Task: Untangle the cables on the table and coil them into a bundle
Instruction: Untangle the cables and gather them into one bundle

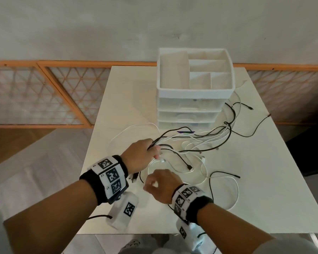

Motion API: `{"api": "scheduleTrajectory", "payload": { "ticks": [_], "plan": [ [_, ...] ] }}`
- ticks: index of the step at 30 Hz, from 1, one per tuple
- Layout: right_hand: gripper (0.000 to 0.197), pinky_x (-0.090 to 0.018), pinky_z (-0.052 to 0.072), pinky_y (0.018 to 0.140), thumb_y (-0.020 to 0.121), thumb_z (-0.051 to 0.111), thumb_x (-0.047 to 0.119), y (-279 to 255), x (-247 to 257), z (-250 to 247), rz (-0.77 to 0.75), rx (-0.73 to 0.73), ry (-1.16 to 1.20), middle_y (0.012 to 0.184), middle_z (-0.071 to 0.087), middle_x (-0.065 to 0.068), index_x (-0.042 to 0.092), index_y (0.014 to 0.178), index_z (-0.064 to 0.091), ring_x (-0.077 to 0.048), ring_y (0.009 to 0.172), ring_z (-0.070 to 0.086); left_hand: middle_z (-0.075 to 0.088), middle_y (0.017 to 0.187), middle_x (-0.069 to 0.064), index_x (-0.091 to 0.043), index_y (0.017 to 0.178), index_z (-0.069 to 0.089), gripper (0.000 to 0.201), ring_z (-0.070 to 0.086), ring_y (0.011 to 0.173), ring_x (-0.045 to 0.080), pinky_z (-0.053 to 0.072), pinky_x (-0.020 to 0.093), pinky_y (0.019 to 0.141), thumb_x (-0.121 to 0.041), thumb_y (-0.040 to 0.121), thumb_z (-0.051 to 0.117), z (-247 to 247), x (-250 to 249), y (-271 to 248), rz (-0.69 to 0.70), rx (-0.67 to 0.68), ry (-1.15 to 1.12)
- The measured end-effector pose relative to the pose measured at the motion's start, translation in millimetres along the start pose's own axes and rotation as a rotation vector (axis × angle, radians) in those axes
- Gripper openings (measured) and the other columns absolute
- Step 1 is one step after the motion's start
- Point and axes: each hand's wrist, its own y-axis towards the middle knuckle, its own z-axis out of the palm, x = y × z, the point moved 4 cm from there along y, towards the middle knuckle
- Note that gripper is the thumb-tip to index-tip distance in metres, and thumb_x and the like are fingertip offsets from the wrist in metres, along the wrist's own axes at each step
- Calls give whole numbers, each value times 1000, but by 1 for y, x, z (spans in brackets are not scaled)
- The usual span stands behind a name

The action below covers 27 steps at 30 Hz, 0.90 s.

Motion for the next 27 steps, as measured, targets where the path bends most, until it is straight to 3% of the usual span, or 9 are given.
{"api": "scheduleTrajectory", "payload": {
  "ticks": [3, 6, 8, 11, 16, 18, 21, 24, 27],
  "plan": [
    [13, -36, 55, 77, 87, 51, 35, -12, 1, -42, -70, -160, 139, 80, 72, 4, 26, 88, 61, -15, 74, 64, 74, 100, -5, -14, 90, 62, 27, 62, 85, 18, 46, 29, 70, -28, 103, 43, -10, 0, 2, 21, -39, -120],
    [8, -32, 54, 66, 94, 54, 21, -28, 4, -92, -126, -289, 216, 61, 66, 9, 25, 93, 62, -6, 55, 57, 74, 105, -2, -15, 94, 66, 26, 65, 100, 20, 51, 40, 89, -29, 103, 46, -17, -5, 5, 72, -84, -254],
    [10, -33, 53, 60, 96, 56, 20, -41, 10, -122, -145, -356, 222, 59, 65, 3, 22, 92, 66, -14, 53, 58, 76, 100, -1, -20, 85, 63, 25, 66, 102, 23, 49, 44, 96, -28, 103, 48, -19, -12, 6, 107, -95, -336],
    [13, -30, 50, 56, 96, 58, 23, -54, 15, -148, -131, -366, 233, 64, 66, -8, 22, 90, 69, -21, 55, 59, 71, 77, -2, -20, 77, 58, 28, 64, 86, 28, 53, 43, 79, -28, 102, 49, -19, -26, 6, 141, -84, -391],
    [12, -16, 45, 54, 97, 60, 22, -62, 9, -173, -141, -464, 319, 60, 62, 8, 19, 89, 69, -7, 53, 55, 51, 62, 5, -8, 80, 54, 28, 64, 64, 23, 55, 27, 65, -20, 104, 46, -13, -42, 4, 113, -33, -625],
    [10, -16, 43, 54, 95, 63, 22, -64, 1, -179, -129, -490, 350, 60, 63, 6, 20, 87, 69, -5, 51, 53, 43, 63, 4, -8, 80, 53, 29, 50, 52, 19, 48, 26, 52, -23, 104, 47, -13, -45, 4, 97, -35, -638],
    [9, -16, 44, 54, 89, 70, 28, -69, -25, -186, -84, -520, 298, 57, 59, 7, 23, 81, 70, -6, 51, 51, 37, 59, -4, -11, 82, 59, 25, 32, 47, 11, 33, 22, 44, -29, 99, 55, -23, -52, 4, 115, -85, -617],
    [19, -23, 39, 63, 89, 68, 30, -71, -85, -183, 153, -495, 17, 56, 52, 8, 19, 74, 68, -11, 57, 50, 40, 50, -12, -10, 88, 66, 21, 31, 42, 9, 29, 22, 40, -30, 87, 72, -48, -58, 0, 171, -215, -603],
    [19, -29, 40, 80, 89, 64, 34, -76, -150, -170, 494, -367, -125, 81, 70, 0, 20, 77, 70, -25, 90, 65, 32, 45, -12, -14, 74, 58, 28, 26, 39, 13, 26, 23, 42, -33, 87, 73, -71, -53, -1, 172, -370, -628]
  ]
}}
